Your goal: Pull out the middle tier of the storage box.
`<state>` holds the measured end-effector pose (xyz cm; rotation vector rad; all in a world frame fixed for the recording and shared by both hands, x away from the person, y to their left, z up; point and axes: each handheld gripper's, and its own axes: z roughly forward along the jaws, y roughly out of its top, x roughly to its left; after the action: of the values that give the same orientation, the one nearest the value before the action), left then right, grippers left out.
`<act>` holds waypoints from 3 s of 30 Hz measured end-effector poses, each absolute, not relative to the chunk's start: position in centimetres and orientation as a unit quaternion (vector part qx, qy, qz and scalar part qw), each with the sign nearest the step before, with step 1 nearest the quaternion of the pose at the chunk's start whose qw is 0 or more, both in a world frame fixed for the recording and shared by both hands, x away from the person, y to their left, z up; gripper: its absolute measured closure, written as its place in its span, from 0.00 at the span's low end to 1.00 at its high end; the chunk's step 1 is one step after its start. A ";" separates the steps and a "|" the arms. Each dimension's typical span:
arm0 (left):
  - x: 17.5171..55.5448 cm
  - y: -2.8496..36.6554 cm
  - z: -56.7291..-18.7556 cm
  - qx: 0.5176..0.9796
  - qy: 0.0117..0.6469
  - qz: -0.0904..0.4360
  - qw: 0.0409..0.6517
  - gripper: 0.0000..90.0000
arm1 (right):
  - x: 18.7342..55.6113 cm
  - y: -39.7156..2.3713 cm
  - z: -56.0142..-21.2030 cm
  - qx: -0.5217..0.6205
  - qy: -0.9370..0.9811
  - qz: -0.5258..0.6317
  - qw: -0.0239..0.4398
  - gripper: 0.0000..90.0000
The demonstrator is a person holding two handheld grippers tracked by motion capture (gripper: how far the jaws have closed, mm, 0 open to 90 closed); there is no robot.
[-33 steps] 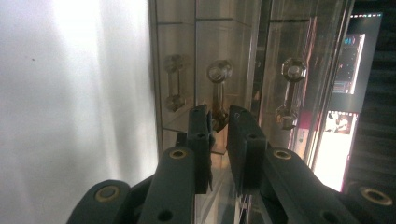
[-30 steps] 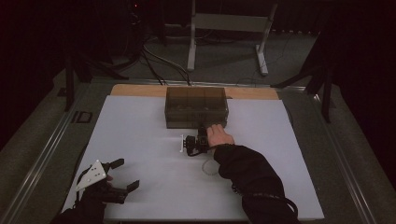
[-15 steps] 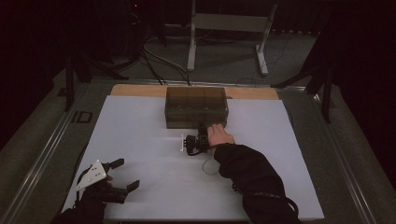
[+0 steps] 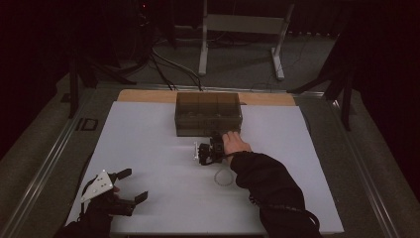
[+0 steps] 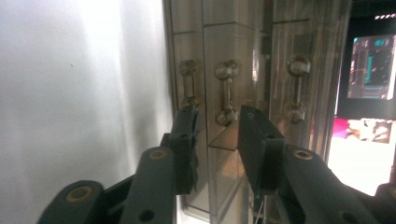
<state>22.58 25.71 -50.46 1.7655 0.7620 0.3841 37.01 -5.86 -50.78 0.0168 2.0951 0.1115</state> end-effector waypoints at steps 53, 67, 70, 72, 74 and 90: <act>22.5 25.7 -50.4 0.748 0.323 0.165 0.557 0.01 | 41.8 -15.4 -43.8 0.127 0.942 0.288 0.121 0.17; 22.5 25.7 -50.4 0.747 0.323 0.165 0.558 0.01 | 42.8 -16.1 -43.0 0.101 0.936 0.312 0.130 0.16; 22.5 25.7 -50.4 0.747 0.322 0.165 0.558 0.01 | 43.1 -16.0 -42.8 0.090 0.937 0.312 0.125 0.17; 22.5 25.7 -50.4 0.746 0.323 0.164 0.558 0.01 | 43.3 -15.9 -42.7 0.082 0.939 0.310 0.124 0.17; 22.5 25.7 -50.4 0.746 0.323 0.164 0.558 0.01 | 43.6 -15.8 -42.5 0.082 0.939 0.311 0.120 0.18; 22.5 25.8 -50.4 0.746 0.323 0.163 0.559 0.01 | 44.5 -15.1 -43.8 0.058 0.945 0.293 0.135 0.53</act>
<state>22.46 25.76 -50.41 1.7586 0.7620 0.3841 44.50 -15.10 -43.76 0.1672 2.7370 0.8490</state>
